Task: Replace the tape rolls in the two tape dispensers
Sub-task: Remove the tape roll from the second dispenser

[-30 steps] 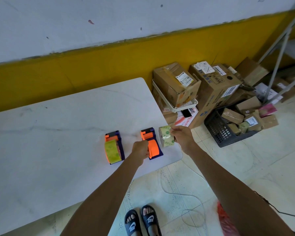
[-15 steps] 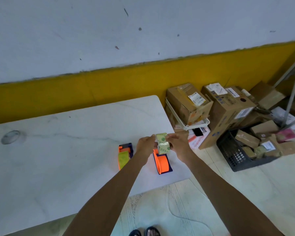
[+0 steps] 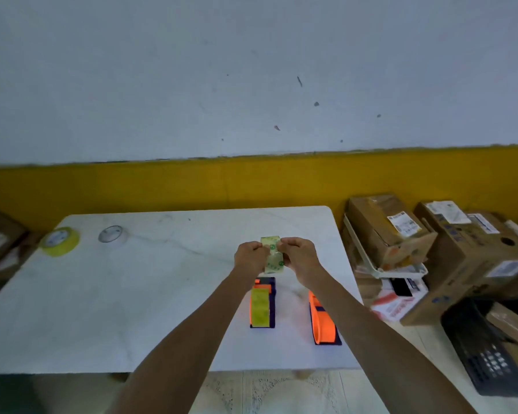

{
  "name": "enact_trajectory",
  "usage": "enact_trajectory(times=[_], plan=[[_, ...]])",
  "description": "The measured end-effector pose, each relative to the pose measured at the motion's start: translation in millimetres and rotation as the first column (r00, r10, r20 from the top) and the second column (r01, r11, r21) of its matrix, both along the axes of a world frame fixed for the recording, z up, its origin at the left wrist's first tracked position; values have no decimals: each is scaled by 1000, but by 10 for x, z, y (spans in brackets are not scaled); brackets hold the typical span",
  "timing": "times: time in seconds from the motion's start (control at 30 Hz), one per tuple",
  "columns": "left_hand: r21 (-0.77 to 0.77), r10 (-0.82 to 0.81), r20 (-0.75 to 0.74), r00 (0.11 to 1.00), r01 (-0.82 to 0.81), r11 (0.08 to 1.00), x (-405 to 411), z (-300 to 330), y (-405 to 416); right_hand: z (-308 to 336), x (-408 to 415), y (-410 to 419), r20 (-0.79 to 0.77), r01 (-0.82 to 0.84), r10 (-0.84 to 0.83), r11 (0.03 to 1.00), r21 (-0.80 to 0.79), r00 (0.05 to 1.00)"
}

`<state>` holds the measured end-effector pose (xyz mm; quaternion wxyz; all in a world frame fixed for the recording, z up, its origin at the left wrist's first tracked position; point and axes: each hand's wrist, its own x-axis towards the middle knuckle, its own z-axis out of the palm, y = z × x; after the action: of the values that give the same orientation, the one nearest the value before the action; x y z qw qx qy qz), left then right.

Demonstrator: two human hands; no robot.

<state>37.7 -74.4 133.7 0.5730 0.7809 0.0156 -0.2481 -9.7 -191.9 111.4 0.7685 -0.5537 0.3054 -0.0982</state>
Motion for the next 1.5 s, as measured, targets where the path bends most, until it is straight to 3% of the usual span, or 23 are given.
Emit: enact_trajectory(times=[0.37,0.77,1.1,1.5], plan=[[-61,295,12,955,-294,954,243,196,1189,202,602,1082,-5,-284,284,956,-72,959],[-81,584,3,812,-582,809,450,274,3356,279,1240,3301,-14,-588,590,801,-111,807],[-96,631,24,775,-627,773,819,336,4788,322,1691,4780,-22,-619,624,771,-150,781],[-85,611,-47,790,-613,786,1560,66,5230,170,2325,5170,-73,-610,607,780,-140,792]])
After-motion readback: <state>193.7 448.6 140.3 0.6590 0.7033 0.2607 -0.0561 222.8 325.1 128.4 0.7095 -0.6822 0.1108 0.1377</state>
